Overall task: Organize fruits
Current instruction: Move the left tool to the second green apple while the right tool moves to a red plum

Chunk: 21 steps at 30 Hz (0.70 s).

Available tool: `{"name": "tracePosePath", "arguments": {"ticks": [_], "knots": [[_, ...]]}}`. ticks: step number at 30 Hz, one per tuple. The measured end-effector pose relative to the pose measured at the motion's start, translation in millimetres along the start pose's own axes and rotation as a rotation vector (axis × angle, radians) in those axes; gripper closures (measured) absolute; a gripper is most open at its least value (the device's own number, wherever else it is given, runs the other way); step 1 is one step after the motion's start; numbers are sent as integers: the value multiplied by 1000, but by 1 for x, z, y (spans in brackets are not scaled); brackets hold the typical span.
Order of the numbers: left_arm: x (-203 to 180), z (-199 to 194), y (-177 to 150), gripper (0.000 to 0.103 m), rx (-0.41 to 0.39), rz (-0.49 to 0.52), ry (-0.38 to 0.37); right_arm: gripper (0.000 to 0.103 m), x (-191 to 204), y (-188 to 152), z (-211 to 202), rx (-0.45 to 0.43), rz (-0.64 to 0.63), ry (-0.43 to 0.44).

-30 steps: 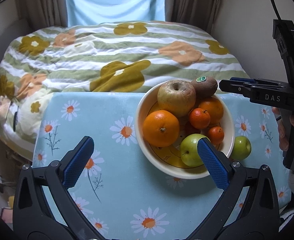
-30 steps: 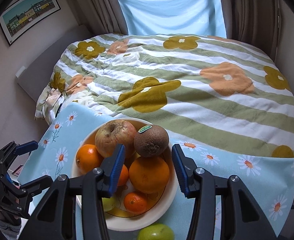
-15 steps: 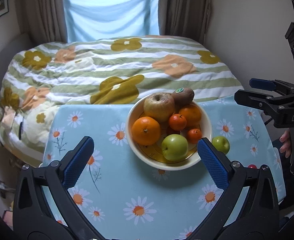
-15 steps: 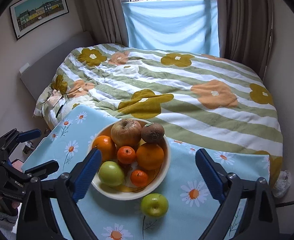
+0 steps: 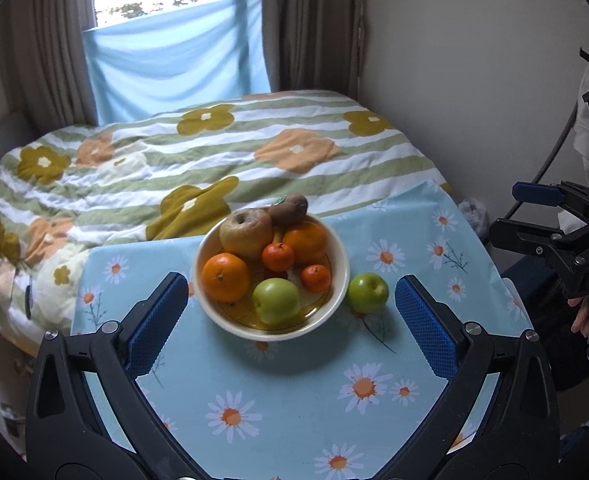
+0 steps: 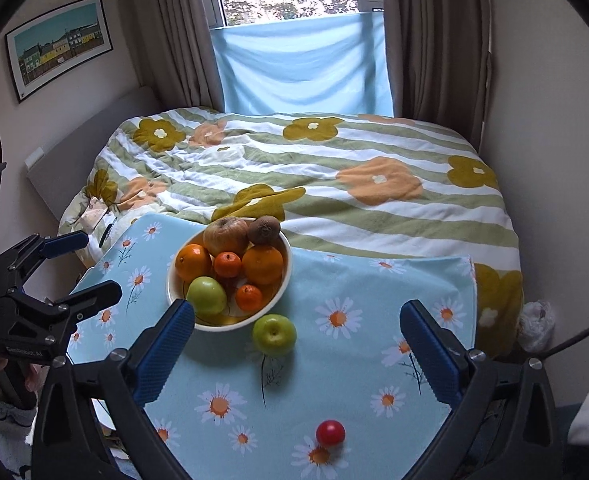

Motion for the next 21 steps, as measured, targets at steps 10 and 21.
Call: {"name": "tracePosePath", "arguments": {"ticks": [10, 21], "knots": [[-49, 24, -8, 0, 44, 173, -161, 1, -15, -47, -25, 59, 76, -126], [-92, 85, -48, 0, 120, 449, -284, 1, -32, -113, -15, 97, 154, -229]]}}
Point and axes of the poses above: each gripper's, at about its wrist camera, not at the fingertips, and z roughly the way its jaws point, x to its left, y to its top, the point moved 6 cm from there along z, roughly the way its jaws point, and after that the axes turned 5 degrees about -x, right-handed, at the moved point
